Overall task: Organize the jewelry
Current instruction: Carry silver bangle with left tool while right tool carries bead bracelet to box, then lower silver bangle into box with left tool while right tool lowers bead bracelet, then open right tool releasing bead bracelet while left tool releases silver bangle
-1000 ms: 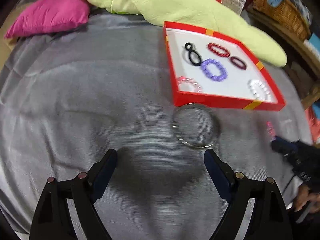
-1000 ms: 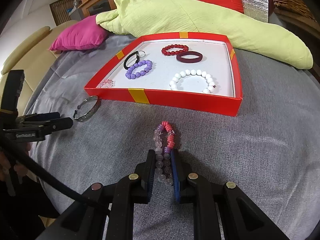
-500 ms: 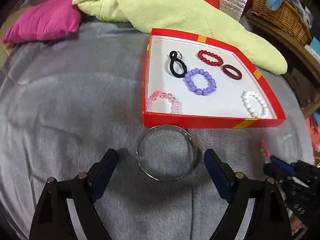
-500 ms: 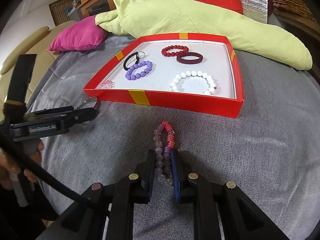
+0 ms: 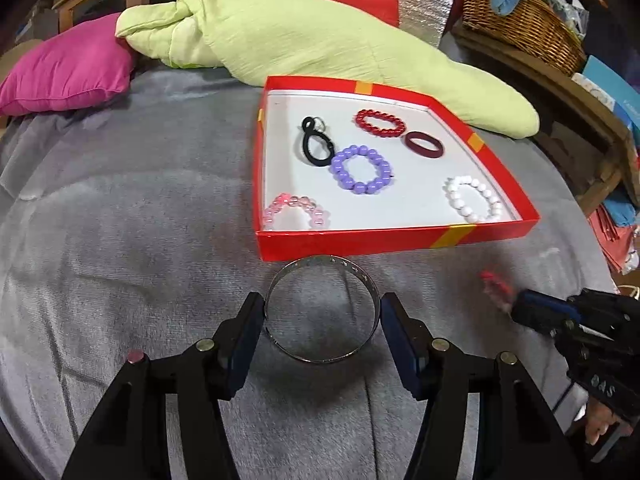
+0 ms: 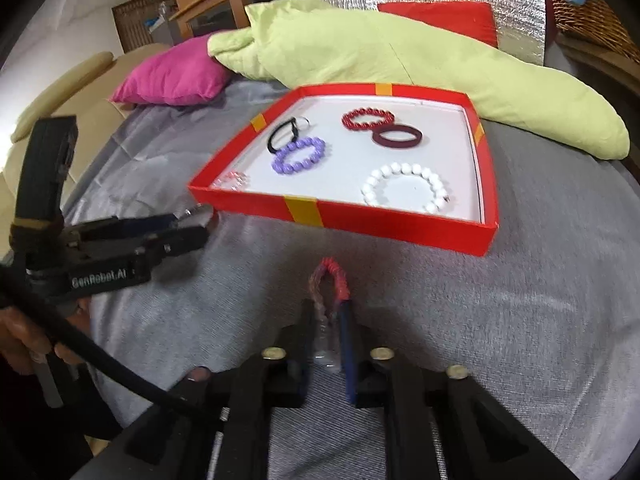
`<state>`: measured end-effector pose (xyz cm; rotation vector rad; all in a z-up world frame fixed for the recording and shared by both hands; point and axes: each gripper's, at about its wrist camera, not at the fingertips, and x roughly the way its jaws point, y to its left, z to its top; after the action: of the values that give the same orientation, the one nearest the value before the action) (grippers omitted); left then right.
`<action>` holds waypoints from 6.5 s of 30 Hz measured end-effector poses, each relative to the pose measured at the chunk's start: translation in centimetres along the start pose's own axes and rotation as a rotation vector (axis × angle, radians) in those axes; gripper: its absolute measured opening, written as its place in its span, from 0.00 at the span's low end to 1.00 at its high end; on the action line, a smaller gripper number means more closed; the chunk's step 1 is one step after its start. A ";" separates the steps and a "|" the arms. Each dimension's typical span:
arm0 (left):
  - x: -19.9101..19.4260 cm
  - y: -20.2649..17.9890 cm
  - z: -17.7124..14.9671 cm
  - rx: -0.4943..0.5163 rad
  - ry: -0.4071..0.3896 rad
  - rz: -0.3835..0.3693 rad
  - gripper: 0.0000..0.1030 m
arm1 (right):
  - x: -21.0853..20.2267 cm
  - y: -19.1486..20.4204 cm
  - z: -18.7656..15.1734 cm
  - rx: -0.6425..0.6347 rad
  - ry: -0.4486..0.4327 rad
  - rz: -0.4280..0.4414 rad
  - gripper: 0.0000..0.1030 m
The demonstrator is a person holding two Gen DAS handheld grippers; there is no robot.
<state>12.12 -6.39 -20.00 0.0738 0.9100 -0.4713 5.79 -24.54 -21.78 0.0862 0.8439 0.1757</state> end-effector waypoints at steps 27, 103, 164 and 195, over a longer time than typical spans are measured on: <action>-3.5 -1.7 1.3 0.115 -0.144 0.046 0.60 | 1.5 0.2 0.1 0.006 0.086 -0.002 0.32; 2.7 -6.2 6.8 0.104 -0.136 0.029 0.60 | -0.2 -7.0 9.0 0.372 -0.217 0.086 0.15; 5.2 -4.9 6.4 0.060 -0.034 0.015 0.60 | 6.5 -6.4 9.9 0.432 -0.092 0.045 0.15; 5.5 -5.1 6.4 0.066 -0.021 0.041 0.61 | 6.7 -6.3 9.8 0.426 -0.087 0.033 0.16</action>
<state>17.50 -14.59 -19.60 0.1473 0.8704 -0.4635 18.30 -29.51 -21.14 0.5043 0.7831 0.0200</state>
